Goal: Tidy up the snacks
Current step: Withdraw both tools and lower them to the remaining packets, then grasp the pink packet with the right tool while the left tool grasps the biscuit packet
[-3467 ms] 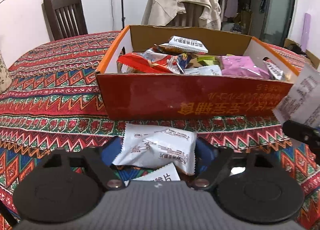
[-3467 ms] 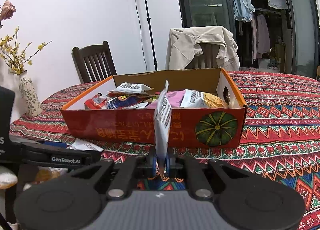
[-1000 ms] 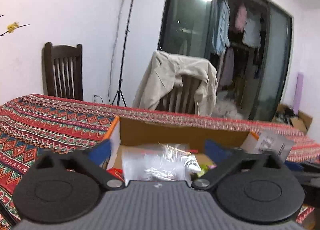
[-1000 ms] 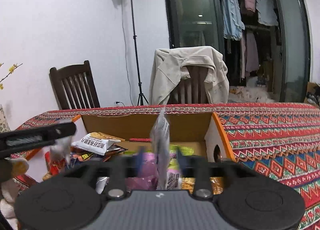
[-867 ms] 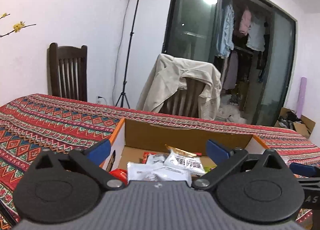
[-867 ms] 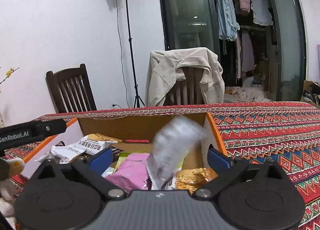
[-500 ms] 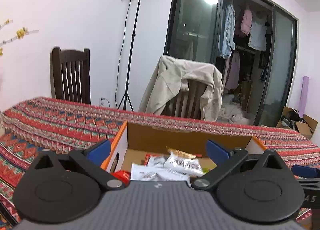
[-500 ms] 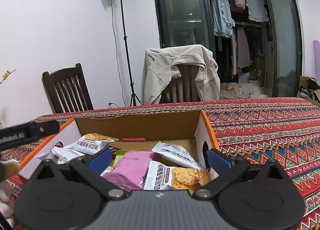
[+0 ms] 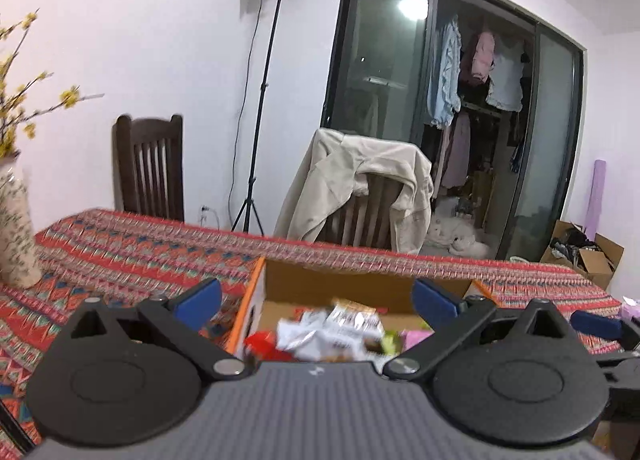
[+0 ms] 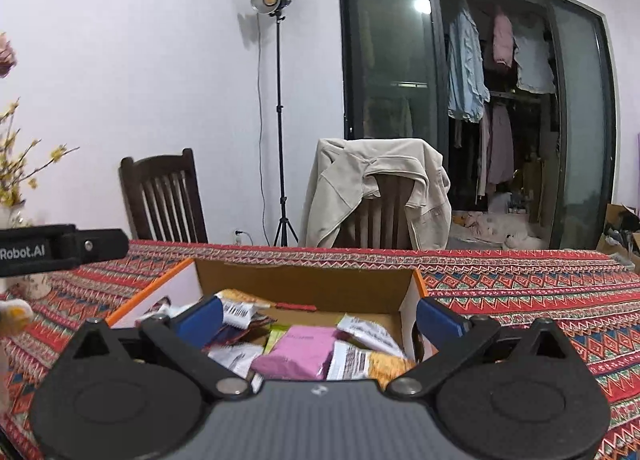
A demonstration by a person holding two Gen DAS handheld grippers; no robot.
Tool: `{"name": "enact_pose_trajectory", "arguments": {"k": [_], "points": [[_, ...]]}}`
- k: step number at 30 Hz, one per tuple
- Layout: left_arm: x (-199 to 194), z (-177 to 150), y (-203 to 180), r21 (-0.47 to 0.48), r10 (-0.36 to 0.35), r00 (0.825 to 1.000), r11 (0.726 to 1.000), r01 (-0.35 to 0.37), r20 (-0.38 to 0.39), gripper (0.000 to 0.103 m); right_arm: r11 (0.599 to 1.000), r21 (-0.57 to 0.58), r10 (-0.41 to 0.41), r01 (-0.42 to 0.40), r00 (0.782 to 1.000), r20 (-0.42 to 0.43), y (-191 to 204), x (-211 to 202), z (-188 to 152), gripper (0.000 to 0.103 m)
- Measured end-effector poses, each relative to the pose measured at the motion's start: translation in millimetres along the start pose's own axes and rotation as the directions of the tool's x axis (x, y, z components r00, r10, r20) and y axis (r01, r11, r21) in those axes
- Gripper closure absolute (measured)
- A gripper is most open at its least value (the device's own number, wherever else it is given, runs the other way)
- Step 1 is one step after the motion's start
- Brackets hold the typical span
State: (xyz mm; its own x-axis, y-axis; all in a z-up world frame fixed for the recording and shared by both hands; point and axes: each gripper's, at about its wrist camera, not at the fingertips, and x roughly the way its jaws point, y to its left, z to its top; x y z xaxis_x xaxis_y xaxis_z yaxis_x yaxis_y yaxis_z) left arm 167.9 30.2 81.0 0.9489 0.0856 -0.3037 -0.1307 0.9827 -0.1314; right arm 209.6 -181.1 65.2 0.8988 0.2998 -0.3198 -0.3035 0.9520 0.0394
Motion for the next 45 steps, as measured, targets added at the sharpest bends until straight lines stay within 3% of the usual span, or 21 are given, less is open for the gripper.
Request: {"name": "enact_pose_trajectory", "arguments": {"k": [11, 19, 31, 34, 39, 45], "points": [[-45, -56, 63, -0.015, 0.041, 0.988, 0.999, -0.043, -0.149, 0.000, 0.997, -0.068, 0.015, -0.024, 0.993, -0.120, 32, -43, -45, 0.000], [-58, -87, 80, -0.009, 0.038, 0.978, 0.999, -0.041, -0.204, 0.000, 0.995, -0.083, 0.029, -0.050, 0.970, -0.240, 58, -41, -78, 0.000], [-51, -99, 100, -0.096, 0.032, 0.973, 0.994, -0.055, -0.228, 0.000, 0.997, -0.044, 0.037, -0.058, 0.924, -0.380, 87, -4, -82, 0.000], [-46, -100, 106, -0.131, 0.026, 0.967, 0.989, -0.061, -0.254, 0.000, 0.998, -0.053, 0.017, -0.041, 0.921, -0.388, 96, 9, -77, 0.000], [-44, -102, 109, -0.147, 0.011, 0.965, 0.988, -0.051, -0.261, 0.000, 0.994, -0.105, -0.054, 0.008, 0.896, -0.440, 103, 24, -87, 0.000], [-43, -103, 110, -0.155, 0.009, 0.963, 0.986, -0.053, -0.269, 0.000, 0.995, -0.097, -0.026, -0.019, 0.898, -0.440, 85, 9, -94, 0.000]]}}
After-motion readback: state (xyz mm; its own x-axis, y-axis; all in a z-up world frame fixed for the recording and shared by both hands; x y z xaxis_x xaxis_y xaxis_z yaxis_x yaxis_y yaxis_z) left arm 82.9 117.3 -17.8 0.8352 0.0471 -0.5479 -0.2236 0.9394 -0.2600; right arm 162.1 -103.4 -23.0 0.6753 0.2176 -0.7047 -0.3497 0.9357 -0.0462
